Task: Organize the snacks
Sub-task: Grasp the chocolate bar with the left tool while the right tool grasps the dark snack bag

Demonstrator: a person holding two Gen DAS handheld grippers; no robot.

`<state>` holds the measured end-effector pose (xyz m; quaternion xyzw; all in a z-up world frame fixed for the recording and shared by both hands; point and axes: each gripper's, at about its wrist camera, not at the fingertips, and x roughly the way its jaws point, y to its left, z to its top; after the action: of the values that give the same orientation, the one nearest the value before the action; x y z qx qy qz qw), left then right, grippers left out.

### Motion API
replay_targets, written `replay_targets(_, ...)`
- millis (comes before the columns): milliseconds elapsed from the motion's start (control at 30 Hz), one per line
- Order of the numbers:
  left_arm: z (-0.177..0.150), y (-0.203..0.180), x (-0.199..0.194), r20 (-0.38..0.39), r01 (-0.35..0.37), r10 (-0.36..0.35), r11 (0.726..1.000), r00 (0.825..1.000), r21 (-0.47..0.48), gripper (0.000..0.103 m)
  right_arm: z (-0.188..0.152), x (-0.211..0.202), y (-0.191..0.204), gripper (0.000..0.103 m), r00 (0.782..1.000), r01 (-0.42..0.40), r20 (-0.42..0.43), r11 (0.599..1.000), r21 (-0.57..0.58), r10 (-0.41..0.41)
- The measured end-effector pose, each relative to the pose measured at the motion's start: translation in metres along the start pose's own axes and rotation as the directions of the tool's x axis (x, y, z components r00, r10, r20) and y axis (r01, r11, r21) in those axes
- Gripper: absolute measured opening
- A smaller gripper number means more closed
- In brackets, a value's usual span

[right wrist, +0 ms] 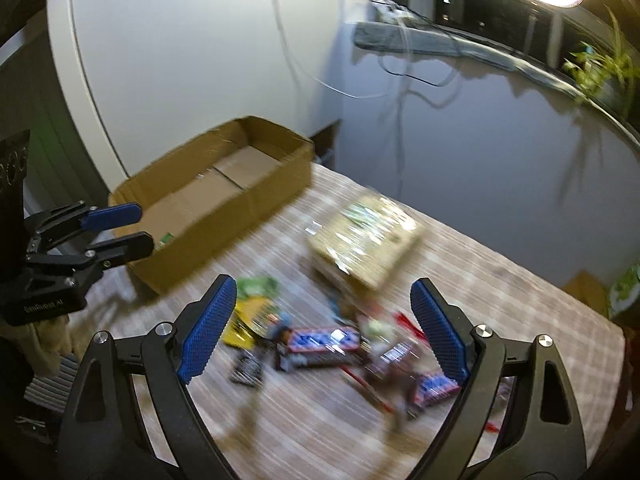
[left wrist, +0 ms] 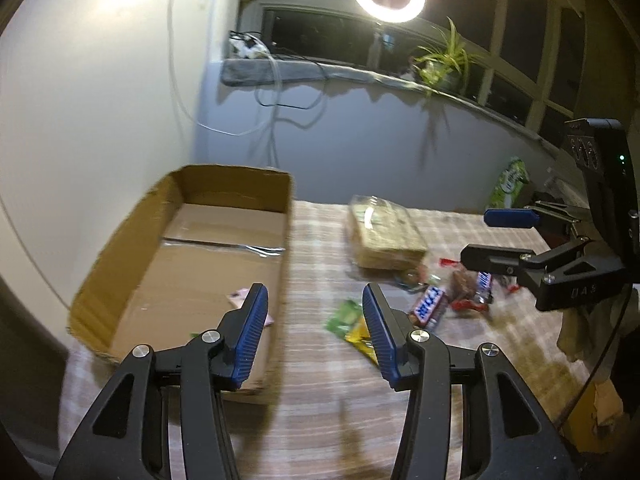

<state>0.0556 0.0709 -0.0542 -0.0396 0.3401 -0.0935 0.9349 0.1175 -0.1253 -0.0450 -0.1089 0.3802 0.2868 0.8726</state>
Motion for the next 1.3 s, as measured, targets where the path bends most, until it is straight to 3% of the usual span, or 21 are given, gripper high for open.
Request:
replay_targets(267, -0.003, -0.034, 0.024, -0.058, 0.069, -0.066, 0.996, 0.996, 0.05, 0.048, -0.039, -0.02, -0.042, 0.091, 0.999, 0.033, -0.031, 0.999, 0.042, -0.032)
replay_targets(533, -0.008, -0.067, 0.051, -0.131, 0.127, -0.111, 0.985, 0.985, 0.118, 0.048, -0.066, -0.018, -0.049, 0.091, 0.996, 0.0, -0.086, 1.0, -0.004, -0.001)
replay_targets(667, -0.008, -0.078, 0.067, -0.169, 0.145, -0.119, 0.978, 0.978, 0.148, 0.048, -0.065, -0.012, -0.053, 0.091, 0.995, -0.031, -0.092, 0.999, 0.035, 0.035)
replay_targets(1100, -0.009, -0.093, 0.103, -0.25, 0.187, -0.137, 0.964, 0.959, 0.191, 0.048, -0.043, 0.04, -0.079, 0.065, 0.97, -0.126, -0.164, 0.952, 0.28, 0.177)
replay_targets(1300, -0.012, -0.094, 0.115, -0.273, 0.203, -0.144, 0.958, 0.951, 0.201, 0.048, -0.047, 0.058, -0.083, 0.062, 0.958, -0.107, -0.22, 0.942, 0.317, 0.183)
